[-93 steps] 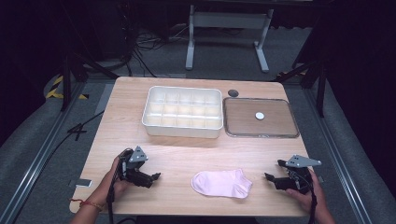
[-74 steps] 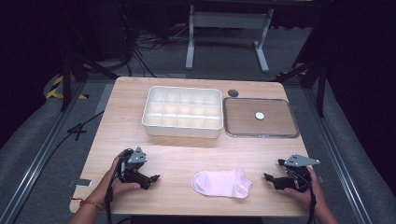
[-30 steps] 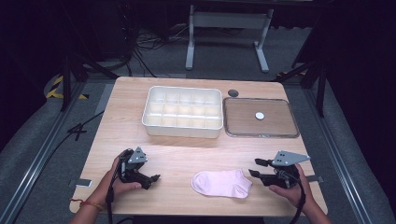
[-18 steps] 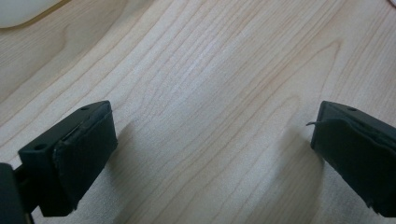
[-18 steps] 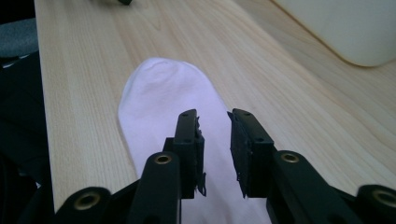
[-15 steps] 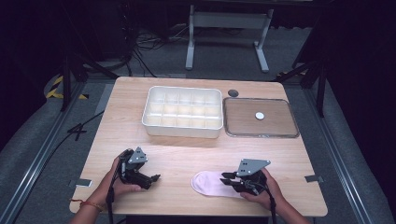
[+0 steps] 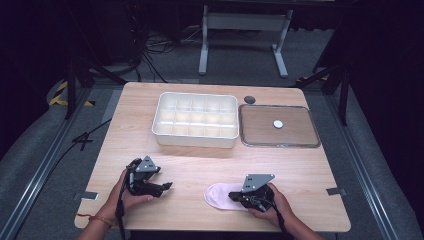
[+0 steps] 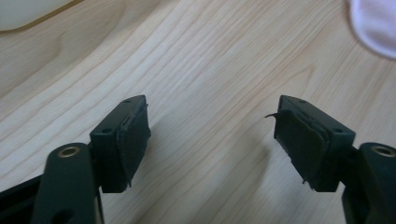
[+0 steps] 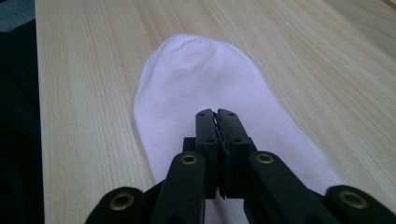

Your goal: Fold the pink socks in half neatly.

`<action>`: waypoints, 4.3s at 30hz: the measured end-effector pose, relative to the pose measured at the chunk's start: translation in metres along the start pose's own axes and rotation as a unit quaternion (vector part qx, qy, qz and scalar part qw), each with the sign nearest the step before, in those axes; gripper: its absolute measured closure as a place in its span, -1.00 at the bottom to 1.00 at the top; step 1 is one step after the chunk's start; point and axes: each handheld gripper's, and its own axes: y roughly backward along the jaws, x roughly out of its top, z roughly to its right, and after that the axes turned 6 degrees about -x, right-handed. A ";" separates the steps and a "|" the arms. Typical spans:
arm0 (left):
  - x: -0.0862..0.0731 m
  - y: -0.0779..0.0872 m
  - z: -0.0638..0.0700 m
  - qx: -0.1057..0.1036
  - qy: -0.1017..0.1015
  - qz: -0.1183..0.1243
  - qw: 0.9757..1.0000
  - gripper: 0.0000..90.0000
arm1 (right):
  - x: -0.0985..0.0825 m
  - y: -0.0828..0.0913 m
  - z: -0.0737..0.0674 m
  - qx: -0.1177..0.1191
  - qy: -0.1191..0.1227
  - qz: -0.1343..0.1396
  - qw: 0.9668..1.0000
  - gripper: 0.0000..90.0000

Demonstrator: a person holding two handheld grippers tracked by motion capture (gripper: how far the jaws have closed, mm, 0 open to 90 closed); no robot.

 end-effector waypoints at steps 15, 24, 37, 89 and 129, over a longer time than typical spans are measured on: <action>0.041 -0.054 0.057 -0.051 -0.015 0.017 0.998 -0.34 | 0.011 -0.013 -0.016 -0.018 0.017 0.006 1.000 0.98; 0.042 -0.067 0.075 -0.021 -0.060 -0.011 0.998 -0.34 | 0.012 -0.013 -0.019 -0.028 0.031 0.003 0.999 0.98; 0.050 -0.068 0.084 -0.040 -0.072 -0.032 0.996 0.30 | 0.011 -0.013 -0.018 -0.024 0.035 0.006 0.999 0.98; 0.054 -0.044 0.058 -0.138 0.003 0.060 0.989 0.85 | 0.026 0.003 0.013 -0.008 -0.004 0.047 0.999 0.88; 0.096 -0.072 0.089 -0.112 -0.104 0.001 0.988 0.84 | 0.002 0.005 0.048 -0.038 -0.028 -0.021 0.999 0.87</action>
